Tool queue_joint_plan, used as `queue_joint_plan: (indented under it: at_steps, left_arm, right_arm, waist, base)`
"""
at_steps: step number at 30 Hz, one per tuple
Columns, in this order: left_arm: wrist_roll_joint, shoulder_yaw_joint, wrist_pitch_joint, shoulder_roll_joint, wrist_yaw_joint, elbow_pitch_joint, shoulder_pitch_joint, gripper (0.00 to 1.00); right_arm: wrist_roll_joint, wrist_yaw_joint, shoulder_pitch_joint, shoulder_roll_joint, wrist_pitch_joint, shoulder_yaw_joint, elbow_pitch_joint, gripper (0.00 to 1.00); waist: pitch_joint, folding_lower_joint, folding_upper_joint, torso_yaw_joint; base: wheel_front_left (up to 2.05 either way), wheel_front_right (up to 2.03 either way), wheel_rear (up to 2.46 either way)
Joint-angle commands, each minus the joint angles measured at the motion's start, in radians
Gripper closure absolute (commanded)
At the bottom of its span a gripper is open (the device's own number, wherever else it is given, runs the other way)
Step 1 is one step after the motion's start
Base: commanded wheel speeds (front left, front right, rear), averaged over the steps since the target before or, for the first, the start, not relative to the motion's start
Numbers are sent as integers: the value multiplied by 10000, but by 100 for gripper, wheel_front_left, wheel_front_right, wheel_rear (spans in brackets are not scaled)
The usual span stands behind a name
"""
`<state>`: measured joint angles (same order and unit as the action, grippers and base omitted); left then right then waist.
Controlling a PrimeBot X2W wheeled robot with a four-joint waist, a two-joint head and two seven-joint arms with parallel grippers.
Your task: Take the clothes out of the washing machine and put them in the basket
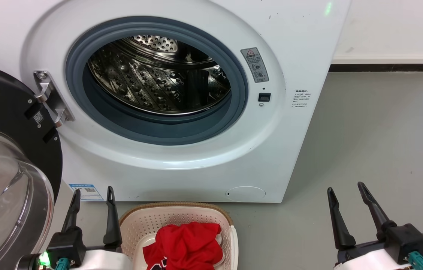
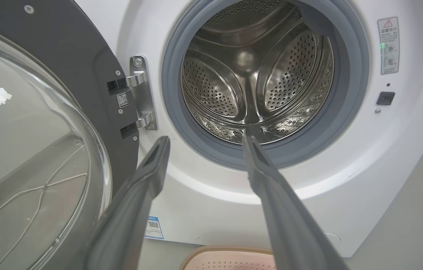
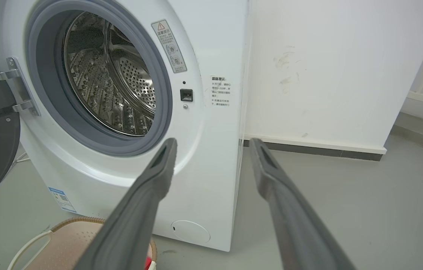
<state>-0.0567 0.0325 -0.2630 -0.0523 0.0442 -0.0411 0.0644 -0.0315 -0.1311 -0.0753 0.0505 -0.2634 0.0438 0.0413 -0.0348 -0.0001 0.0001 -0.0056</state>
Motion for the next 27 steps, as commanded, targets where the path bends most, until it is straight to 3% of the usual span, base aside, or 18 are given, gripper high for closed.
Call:
queue_joint_plan:
  at_steps: [1,8,9,14,27]
  left_arm:
    - [16,-6,-25,18,-47,-53,114,0]
    - [22,-8,-25,27,-23,-150,82,0]
    - [-6,-3,2,4,-50,-149,34,100]
    - [-145,36,113,23,-67,-620,119,100]
    - [-2835,183,761,21,-361,-870,-229,100]
  right_arm:
    - [-84,7,-113,-7,-19,21,15,0]
    - [-84,7,-122,-7,-19,19,-16,0]
    - [-35,0,-59,0,0,11,-2,100]
    - [-179,0,-135,0,56,29,339,100]
    - [-3120,1,226,183,520,-23,618,100]
  waist:
    - [13,1,-1,1]
    - [32,1,-1,22]
    - [33,1,-1,21]
    - [36,1,-1,21]
    - [66,1,-1,25]
  base:
    - [0,0,0]
    - [0,0,0]
    - [0,0,0]
    - [0,0,0]
    - [0,0,0]
